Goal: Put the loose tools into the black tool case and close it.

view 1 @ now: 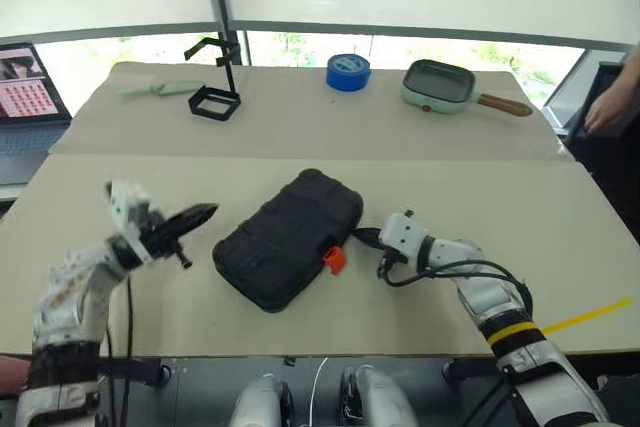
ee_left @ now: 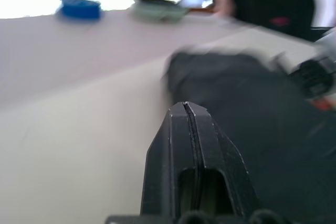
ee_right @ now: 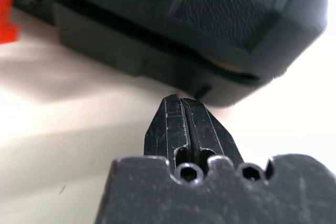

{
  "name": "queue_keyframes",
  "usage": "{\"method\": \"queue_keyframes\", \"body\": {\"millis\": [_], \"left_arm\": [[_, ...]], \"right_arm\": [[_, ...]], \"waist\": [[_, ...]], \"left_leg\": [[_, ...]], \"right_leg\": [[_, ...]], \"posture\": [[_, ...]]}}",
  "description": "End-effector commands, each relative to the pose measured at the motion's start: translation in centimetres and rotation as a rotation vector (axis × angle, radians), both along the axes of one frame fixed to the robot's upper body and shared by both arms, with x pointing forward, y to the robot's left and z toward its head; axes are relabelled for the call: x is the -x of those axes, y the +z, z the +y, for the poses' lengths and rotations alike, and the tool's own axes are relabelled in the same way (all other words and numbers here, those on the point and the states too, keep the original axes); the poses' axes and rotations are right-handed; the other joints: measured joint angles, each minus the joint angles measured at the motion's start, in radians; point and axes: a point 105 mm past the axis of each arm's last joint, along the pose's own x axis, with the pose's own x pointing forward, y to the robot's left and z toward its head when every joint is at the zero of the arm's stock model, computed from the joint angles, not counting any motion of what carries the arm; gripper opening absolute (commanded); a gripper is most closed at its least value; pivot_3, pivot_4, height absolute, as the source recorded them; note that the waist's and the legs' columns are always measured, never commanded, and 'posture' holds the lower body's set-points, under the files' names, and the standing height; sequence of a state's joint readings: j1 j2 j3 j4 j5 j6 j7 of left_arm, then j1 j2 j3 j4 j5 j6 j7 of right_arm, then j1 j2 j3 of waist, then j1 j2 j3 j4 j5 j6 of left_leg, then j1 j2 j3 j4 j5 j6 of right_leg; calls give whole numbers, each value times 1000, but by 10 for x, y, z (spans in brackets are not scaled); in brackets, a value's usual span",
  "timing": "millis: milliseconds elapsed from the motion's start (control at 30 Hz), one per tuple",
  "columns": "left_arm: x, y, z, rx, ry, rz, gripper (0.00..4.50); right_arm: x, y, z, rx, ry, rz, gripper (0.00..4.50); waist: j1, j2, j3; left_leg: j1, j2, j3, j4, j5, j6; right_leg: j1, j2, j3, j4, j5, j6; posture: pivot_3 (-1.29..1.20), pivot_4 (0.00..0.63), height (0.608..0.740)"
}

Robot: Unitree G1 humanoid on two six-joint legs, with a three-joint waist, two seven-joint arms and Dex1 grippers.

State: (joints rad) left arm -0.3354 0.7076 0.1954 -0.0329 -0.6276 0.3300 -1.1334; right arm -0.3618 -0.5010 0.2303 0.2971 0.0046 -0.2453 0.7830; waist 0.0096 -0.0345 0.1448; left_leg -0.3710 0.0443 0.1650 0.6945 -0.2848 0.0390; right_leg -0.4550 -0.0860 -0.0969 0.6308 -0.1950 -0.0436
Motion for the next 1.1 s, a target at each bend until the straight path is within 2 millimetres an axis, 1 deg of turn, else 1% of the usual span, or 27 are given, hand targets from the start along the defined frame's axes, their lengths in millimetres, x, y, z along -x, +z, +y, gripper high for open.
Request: {"method": "queue_keyframes", "body": {"millis": [33,100,167,267,300,333,367,400,467,567,667,700,867,1100], "left_arm": [[1,-24,-40,-134,-127,74,11],[-4,-39,-50,-205,-133,109,11],[-9,-58,-57,-290,-138,150,11],[-8,-94,-62,-407,-153,241,11],[-9,-103,-62,-438,-144,263,11],[-8,-108,-62,-453,-145,283,11],[-6,-110,-64,-453,-150,303,11],[-8,-111,-66,-437,-136,314,11],[-9,-111,-70,-407,-126,324,11],[-9,-110,-72,-382,-123,337,11],[-8,-112,-70,-389,-119,341,11],[-8,-112,-69,-391,-118,340,11],[-12,-112,-66,-393,-99,335,11],[-6,-117,-64,-382,-93,352,11]], "right_arm": [[19,-3,-15,-35,-29,61,0],[32,-1,-16,-58,-22,79,0],[42,5,-14,-92,-20,87,0],[60,14,-3,-150,33,107,0],[65,15,1,-168,49,131,0],[68,15,4,-178,59,148,0],[70,14,7,-183,67,156,0],[72,12,9,-177,69,162,0],[71,9,11,-174,63,162,0],[66,7,12,-169,43,163,0],[64,-2,18,-129,49,183,0],[63,-2,21,-126,64,182,0],[58,4,37,-148,109,162,0],[56,12,45,-167,146,144,0]], "waist": [[0,6,-3],[-1,6,-3],[-1,5,-3],[-2,6,-3],[-2,7,-4],[-2,7,-4],[-1,8,-5],[-1,9,-7],[1,10,-8],[4,11,-8],[3,11,-9],[3,12,-9],[3,12,-9],[2,12,-9]], "left_leg": [[1,-1,0,0,-1,2],[2,-2,2,0,-1,2],[1,-1,2,0,-1,2],[1,0,1,0,-1,1],[2,0,1,0,-1,0],[2,0,1,-1,-2,1],[4,1,1,0,-2,2],[5,1,0,0,-5,7],[8,1,-1,0,-6,8],[17,1,-3,-2,-7,9],[17,1,-3,-2,-8,10],[17,1,-3,-2,-8,10],[17,2,-3,-2,-8,10],[17,2,-3,-2,-9,10]], "right_leg": [[1,1,0,0,-1,1],[2,4,2,0,-2,4],[1,7,2,-1,-2,4],[1,9,2,-1,-2,4],[1,9,3,0,-2,4],[1,9,3,0,-2,4],[2,9,4,0,-2,4],[3,8,4,0,-2,4],[6,9,5,0,-2,4],[15,8,4,-2,-3,3],[16,8,4,-2,-3,3],[16,8,5,-2,-3,3],[16,8,5,-2,-3,3],[16,7,5,-3,-3,3]], "posture": [[0,150,740],[0,150,740],[0,150,740],[0,150,740],[0,150,740],[0,150,740],[0,150,740],[0,150,740],[0,150,740],[0,150,740],[0,150,740],[0,150,740],[0,150,740],[0,150,740]]}}
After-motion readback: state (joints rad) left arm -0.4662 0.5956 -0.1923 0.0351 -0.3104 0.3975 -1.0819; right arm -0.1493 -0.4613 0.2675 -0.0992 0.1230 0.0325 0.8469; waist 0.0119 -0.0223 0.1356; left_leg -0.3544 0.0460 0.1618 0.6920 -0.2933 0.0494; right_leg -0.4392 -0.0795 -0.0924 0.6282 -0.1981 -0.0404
